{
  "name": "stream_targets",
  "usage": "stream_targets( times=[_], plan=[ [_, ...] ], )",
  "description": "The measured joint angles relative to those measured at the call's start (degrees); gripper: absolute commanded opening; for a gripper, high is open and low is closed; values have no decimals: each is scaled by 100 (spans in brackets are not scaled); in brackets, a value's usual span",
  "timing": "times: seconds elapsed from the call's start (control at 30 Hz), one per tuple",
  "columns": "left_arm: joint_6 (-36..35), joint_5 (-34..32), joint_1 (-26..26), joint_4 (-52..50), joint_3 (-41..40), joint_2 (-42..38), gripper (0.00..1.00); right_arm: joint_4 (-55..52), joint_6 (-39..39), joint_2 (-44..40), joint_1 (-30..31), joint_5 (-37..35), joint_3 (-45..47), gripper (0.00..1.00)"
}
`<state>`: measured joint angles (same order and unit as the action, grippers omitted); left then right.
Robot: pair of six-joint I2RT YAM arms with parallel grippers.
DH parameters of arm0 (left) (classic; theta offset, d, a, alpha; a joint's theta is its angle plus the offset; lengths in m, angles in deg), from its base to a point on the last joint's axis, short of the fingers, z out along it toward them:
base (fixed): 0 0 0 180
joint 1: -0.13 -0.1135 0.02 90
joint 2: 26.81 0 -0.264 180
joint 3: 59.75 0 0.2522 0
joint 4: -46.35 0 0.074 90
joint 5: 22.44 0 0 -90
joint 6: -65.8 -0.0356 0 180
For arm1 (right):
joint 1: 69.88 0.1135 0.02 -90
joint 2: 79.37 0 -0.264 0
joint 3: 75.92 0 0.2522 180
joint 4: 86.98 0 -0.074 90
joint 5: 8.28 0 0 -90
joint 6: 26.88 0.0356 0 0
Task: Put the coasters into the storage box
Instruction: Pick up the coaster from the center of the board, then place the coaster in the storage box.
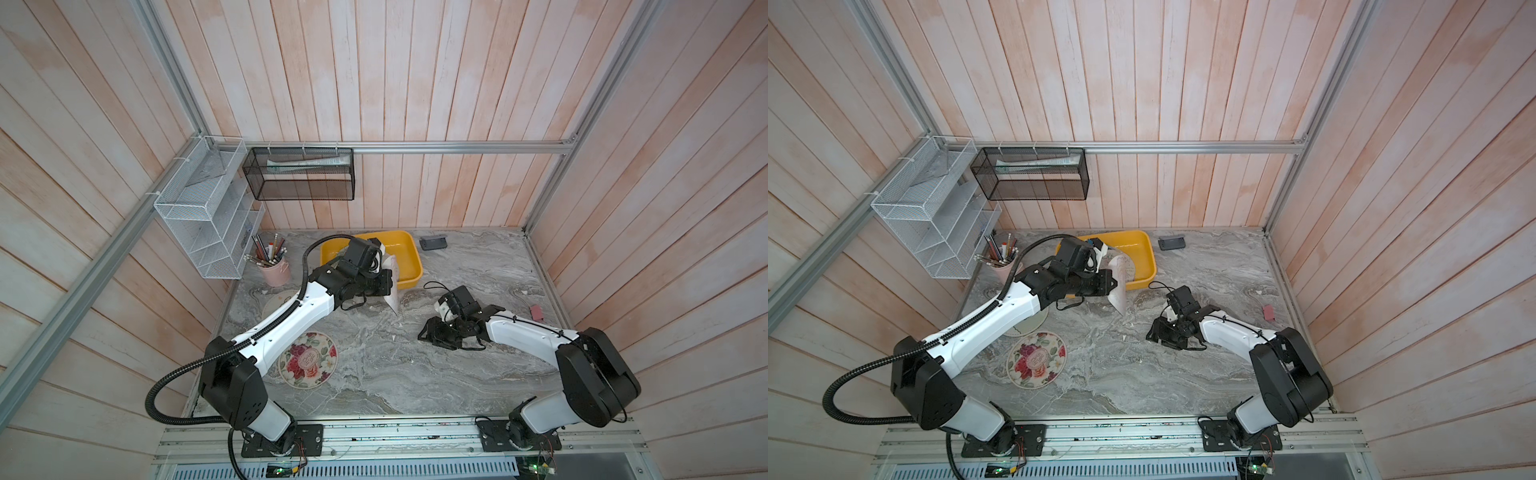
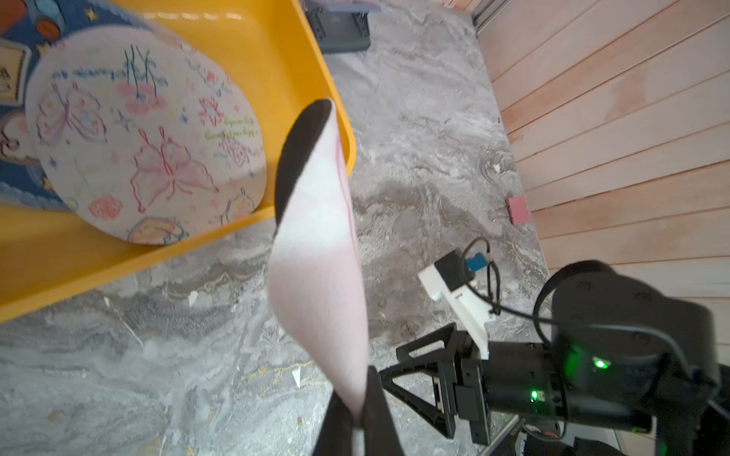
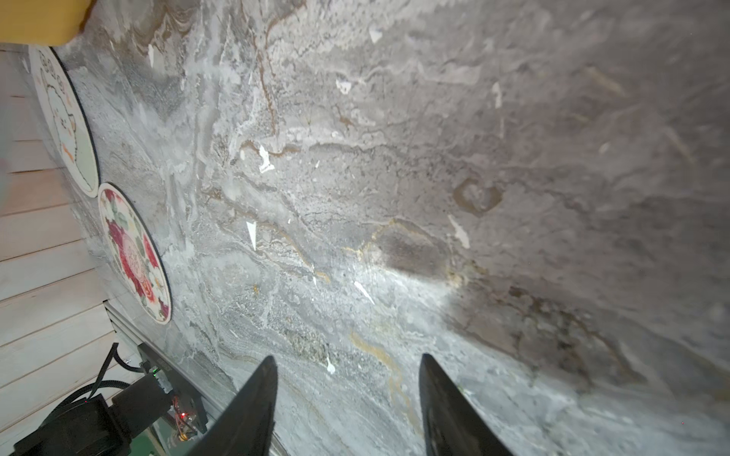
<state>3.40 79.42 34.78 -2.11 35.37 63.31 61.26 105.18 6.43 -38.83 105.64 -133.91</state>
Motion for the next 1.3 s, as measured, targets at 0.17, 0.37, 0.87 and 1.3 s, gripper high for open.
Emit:
stream_targets(
  times=[0.17, 0.37, 0.87, 1.3],
  plan=[
    [-260, -11, -243, 181, 608, 568, 0, 66, 17, -42, -129, 59, 81, 59],
    [-407, 144, -487, 763, 1340, 1410, 0, 142, 0, -42, -260, 136, 94, 59],
    [-474, 328, -1311, 1493, 1386, 2667, 0, 197, -4, -116, -369, 188, 262, 60],
    [-675, -885, -1547, 1202, 1025, 2682, 73, 216, -7, -116, -389, 216, 262, 60]
  ],
)
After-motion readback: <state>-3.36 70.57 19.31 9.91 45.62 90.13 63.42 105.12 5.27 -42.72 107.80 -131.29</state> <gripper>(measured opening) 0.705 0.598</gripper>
